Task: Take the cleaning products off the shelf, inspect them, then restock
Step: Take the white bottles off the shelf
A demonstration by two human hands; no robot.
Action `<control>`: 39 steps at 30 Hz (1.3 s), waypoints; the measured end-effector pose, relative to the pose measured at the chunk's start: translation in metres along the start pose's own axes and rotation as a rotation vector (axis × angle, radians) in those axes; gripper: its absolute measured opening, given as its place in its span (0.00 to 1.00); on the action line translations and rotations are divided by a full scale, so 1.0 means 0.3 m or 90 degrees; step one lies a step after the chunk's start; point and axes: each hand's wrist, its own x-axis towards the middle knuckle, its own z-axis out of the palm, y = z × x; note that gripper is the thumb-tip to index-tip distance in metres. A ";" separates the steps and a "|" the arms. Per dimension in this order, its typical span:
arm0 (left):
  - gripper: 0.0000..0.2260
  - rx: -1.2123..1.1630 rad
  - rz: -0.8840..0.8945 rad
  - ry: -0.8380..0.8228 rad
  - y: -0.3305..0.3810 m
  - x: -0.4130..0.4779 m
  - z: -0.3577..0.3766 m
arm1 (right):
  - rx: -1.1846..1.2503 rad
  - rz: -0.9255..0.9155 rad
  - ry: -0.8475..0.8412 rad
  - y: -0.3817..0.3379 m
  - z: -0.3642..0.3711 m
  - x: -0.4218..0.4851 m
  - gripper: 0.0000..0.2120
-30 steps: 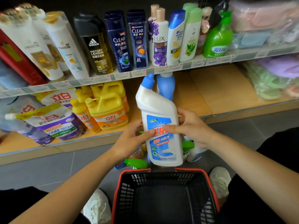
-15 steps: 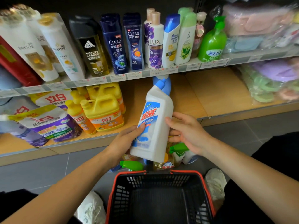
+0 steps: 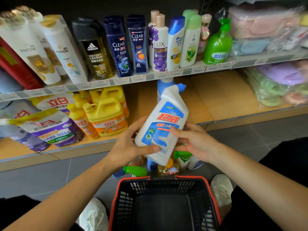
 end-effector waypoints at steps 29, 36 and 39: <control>0.32 0.408 0.245 0.072 0.071 -0.028 0.064 | -0.687 -0.279 -0.131 -0.045 -0.034 -0.004 0.39; 0.23 0.468 0.432 0.006 0.097 -0.023 0.060 | -0.525 -0.316 -0.067 -0.051 -0.028 -0.032 0.35; 0.20 0.523 0.513 0.001 0.083 -0.019 0.053 | -0.520 -0.332 -0.044 -0.050 -0.027 -0.031 0.36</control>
